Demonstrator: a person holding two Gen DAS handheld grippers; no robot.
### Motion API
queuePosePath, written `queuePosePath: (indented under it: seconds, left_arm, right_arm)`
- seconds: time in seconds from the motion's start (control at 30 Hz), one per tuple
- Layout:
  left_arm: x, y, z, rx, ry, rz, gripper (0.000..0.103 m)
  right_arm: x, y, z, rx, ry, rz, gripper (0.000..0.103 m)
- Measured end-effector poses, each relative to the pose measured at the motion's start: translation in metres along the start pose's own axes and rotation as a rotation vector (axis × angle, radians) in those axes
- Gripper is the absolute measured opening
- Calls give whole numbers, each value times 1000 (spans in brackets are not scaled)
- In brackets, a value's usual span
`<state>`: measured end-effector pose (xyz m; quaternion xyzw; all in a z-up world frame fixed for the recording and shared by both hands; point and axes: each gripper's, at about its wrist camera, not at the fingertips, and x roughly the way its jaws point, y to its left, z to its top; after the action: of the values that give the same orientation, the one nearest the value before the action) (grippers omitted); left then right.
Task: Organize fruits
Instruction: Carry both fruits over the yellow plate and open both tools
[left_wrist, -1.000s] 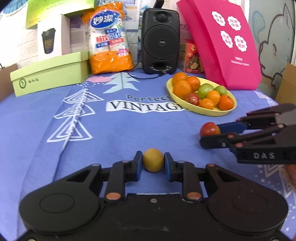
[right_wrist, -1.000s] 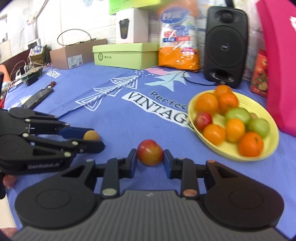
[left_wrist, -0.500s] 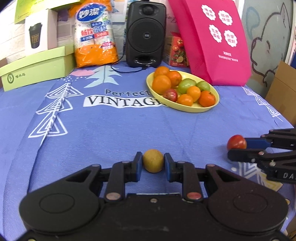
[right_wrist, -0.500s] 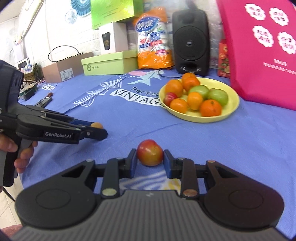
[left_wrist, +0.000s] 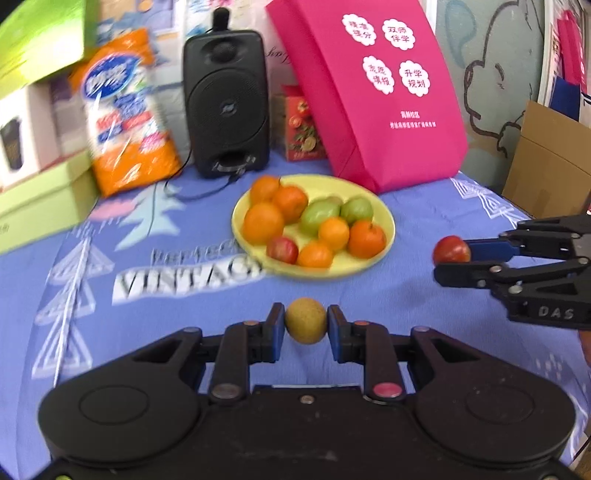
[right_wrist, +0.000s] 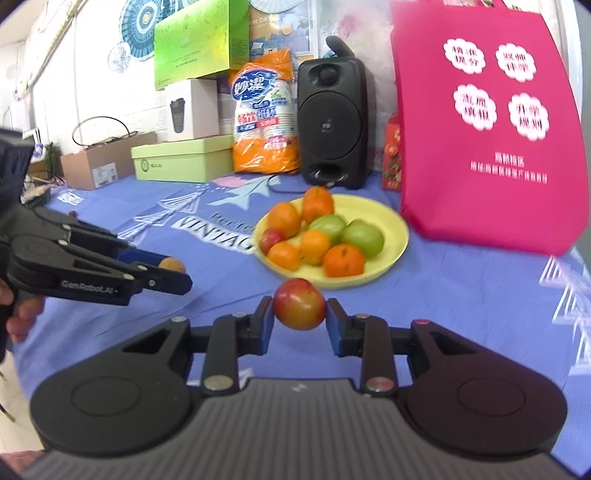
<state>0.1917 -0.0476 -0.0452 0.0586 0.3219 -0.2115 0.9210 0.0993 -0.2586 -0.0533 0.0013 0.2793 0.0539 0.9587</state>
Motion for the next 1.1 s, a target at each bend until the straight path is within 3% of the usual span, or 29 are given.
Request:
queuePosePath:
  seconds: [0.27,0.47,0.77,0.97,1.03,1.1]
  left_arm:
    - [68,0,63,66,6,18,25]
    - [120,2,83,87,50,49,26]
    - [135,8,92,56,35,55,40]
    - [114,11,81,79,21,57,42]
    - [103,12,76,60,13,55,56]
    - [92,13,70,46,1,55,56]
  right_arm:
    - [65,-38,39,-9,28,-7,29]
    - [102,-61,60,7,28,-35,29]
    - [157,-81,81,48,72,-74,30]
    - [137,-76,73,-8,50,-78,36]
    - [127,-76,71,-3,34,-75,43]
    - [120,-76,70,-9,28,-91,43]
